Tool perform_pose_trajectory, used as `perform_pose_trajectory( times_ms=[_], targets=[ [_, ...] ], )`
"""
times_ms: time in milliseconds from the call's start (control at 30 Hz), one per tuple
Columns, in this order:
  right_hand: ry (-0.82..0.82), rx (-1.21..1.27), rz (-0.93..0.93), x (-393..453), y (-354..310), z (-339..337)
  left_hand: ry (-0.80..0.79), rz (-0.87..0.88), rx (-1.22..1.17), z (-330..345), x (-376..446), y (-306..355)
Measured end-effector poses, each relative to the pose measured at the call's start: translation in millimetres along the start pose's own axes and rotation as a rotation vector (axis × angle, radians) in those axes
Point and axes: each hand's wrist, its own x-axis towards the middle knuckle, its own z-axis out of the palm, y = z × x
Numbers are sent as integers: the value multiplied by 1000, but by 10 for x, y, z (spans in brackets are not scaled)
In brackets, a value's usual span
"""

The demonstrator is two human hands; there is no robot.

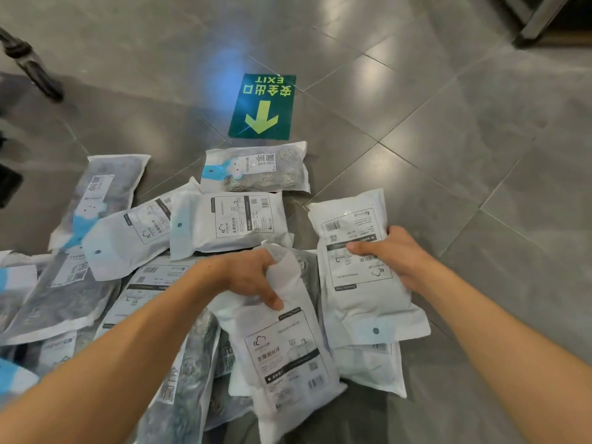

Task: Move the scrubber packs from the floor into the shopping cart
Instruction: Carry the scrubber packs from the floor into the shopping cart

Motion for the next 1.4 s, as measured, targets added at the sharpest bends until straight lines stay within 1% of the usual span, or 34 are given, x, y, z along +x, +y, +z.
perform_pose_trajectory(
  times_ms=[167,267,333,433,500,567,667,800,900,1000,1067,1167,1300,1400],
  targets=[
    [33,51,-86,-808,-471,-353,80,15,-179,-267,-686,251],
    [68,113,-123,-1533,-1048,-620,172,6,-346,-667,-1418,598],
    [95,159,-140,-2116,-1576,-868,294,19,-498,-1048,-2087,986],
    [129,246,-172,-3051,-2515,-1282,553,41,-753,-1666,-3134,1646],
    [149,297,-197,-3690,-3177,-1538,661,58,-916,-2055,-3817,2160],
    [152,345,-231,-4305,-3840,-1770,716,136,-1030,-2412,-4449,2725],
    [148,403,-298,-5145,-4716,-2075,718,265,-1142,-2860,-5321,3562],
    [187,465,-445,-6042,-5533,-2388,691,431,-1241,-3232,-6159,4364],
    [232,514,-526,-6611,-5874,-2537,684,550,-1264,-3393,-6577,4723],
    [304,594,-575,-7032,-6042,-2602,563,690,-1407,-3526,-6848,4997],
    [353,635,-591,-7252,-6065,-2602,430,770,-1511,-3591,-6961,5127],
    [444,709,-611,-7590,-5991,-2581,243,834,-1510,-3634,-7100,5350],
    [626,778,-607,-8093,-5665,-2545,35,832,-1364,-3537,-7206,5655],
    [803,790,-587,-8563,-5270,-2502,-109,826,-1197,-3302,-7305,5913]
  ],
)
